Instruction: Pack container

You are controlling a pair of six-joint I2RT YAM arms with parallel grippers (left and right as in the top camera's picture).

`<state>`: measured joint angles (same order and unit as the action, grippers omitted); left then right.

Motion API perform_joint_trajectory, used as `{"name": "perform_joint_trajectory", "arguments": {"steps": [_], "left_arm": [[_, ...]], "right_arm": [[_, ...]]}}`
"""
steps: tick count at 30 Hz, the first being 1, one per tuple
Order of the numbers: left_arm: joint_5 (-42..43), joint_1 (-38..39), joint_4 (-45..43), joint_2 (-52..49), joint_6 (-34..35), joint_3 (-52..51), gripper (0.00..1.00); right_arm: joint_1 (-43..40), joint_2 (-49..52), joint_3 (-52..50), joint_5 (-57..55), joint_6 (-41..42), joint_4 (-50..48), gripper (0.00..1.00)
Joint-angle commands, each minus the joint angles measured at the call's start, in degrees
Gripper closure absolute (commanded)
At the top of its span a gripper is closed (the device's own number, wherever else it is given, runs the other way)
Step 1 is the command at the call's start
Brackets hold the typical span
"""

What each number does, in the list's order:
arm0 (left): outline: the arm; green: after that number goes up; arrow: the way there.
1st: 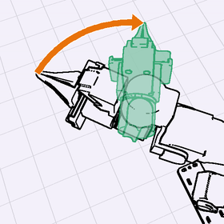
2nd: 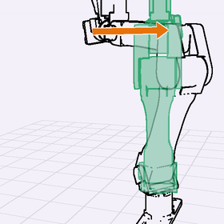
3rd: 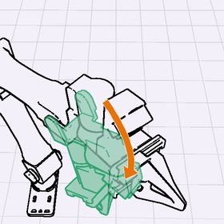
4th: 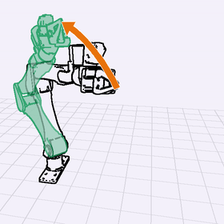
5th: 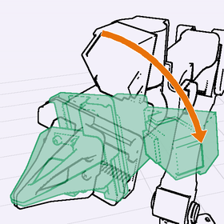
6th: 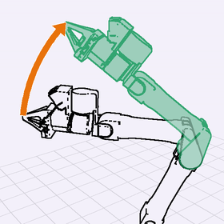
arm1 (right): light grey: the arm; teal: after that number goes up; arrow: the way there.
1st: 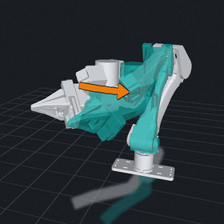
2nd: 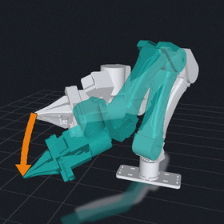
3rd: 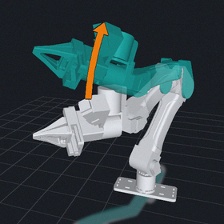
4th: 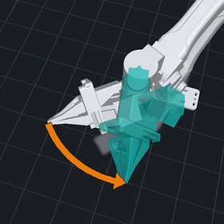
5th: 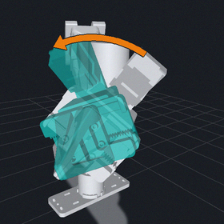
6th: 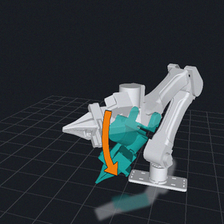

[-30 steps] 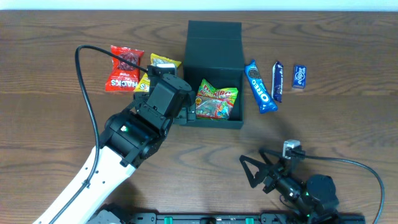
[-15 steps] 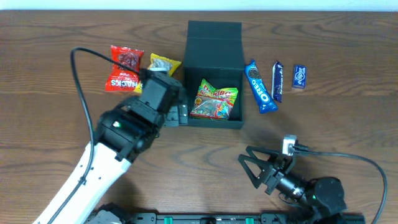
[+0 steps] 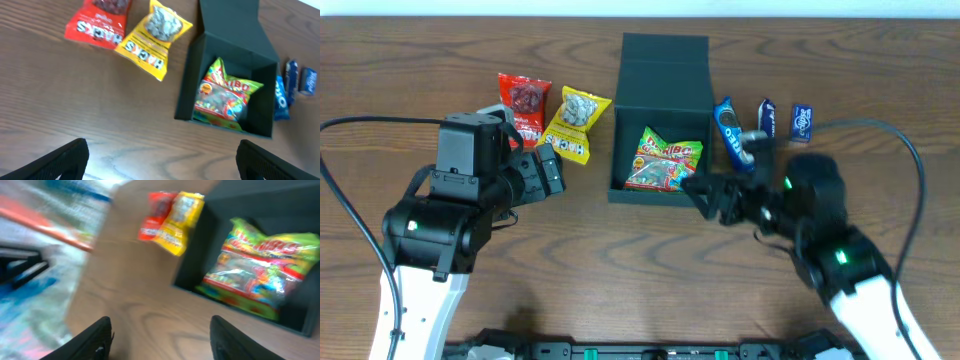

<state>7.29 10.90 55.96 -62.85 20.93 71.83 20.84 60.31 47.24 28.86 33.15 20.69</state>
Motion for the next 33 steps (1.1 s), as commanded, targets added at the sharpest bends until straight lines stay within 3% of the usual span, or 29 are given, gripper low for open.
{"name": "perform_joint_trajectory", "arguments": {"steps": [1, 5, 9, 15, 33], "left_arm": [[2.89, -0.37, 0.28, -0.09, -1.25, 0.42, 0.05], [2.89, -0.37, 0.28, -0.11, -1.25, 0.42, 0.05], [2.86, -0.37, 0.24, -0.15, -1.27, 0.35, 0.05], [2.86, -0.37, 0.17, -0.15, -1.25, 0.31, 0.05], [2.86, -0.37, 0.37, -0.15, -1.53, 0.31, 0.05]], "right_arm": [[0.24, 7.74, 7.02, -5.68, -4.42, 2.69, 0.41], [0.24, 16.63, 13.20, -6.60, -6.27, 3.52, 0.53], [0.26, 22.56, 15.67, -8.96, -8.22, 1.01, 0.82], [2.05, 28.61, 15.87, -11.23, -12.04, -4.48, 0.97], [8.41, 44.87, 17.07, -18.10, -13.75, -6.58, 0.99]]}}
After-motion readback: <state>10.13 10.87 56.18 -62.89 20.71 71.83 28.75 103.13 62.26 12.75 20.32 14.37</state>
